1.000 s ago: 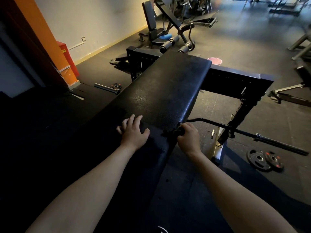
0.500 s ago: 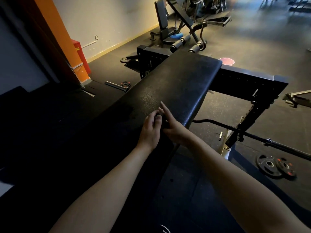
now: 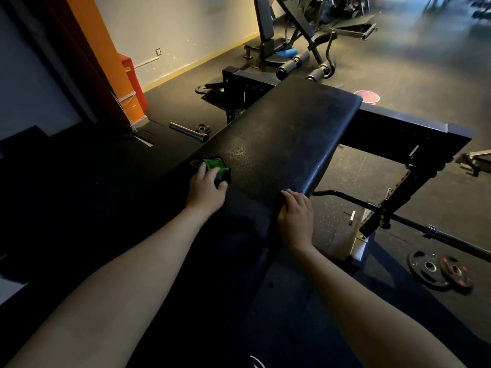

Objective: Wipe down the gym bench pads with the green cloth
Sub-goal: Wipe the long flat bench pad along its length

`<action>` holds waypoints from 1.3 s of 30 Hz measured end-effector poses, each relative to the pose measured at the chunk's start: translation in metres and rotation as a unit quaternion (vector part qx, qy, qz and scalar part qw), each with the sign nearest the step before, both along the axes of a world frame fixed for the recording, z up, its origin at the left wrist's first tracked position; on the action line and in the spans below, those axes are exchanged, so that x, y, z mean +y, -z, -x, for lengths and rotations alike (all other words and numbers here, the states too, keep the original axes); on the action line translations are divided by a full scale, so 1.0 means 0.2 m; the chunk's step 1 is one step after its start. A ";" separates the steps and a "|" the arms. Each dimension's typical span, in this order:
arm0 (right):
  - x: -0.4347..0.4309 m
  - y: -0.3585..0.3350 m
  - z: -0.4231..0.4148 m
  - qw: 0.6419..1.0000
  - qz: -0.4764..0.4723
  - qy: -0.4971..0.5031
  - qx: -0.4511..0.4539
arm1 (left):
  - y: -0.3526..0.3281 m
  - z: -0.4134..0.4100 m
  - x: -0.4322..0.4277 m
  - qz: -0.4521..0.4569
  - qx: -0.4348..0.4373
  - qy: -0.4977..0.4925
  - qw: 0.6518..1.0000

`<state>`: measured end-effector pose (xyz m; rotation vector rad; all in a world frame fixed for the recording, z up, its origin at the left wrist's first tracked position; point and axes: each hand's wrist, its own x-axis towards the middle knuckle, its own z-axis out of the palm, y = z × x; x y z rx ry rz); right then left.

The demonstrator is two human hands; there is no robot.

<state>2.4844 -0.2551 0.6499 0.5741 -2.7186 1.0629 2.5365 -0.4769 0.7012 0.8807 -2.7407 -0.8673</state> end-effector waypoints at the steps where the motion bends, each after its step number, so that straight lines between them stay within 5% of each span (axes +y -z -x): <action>1: 0.00 0.00 0.00 1.000 -0.002 0.001 -0.001 | 0.02 0.00 0.02 0.016 -0.020 0.015 1.000; 17: 0.00 0.02 -0.03 0.999 -0.014 -0.005 -0.035 | 0.12 -0.15 0.55 0.124 0.100 0.175 0.972; 23: -0.01 0.01 -0.04 0.998 -0.067 -0.010 -0.009 | 0.10 -0.10 0.28 0.103 0.078 0.038 0.991; 27: -0.01 -0.02 -0.05 0.995 -0.089 -0.007 -0.042 | 0.10 -0.10 0.38 0.067 0.063 0.067 0.993; 39: 0.11 0.02 -0.18 0.987 0.058 -0.027 -0.146 | 0.10 -0.27 0.66 0.091 0.122 0.196 0.969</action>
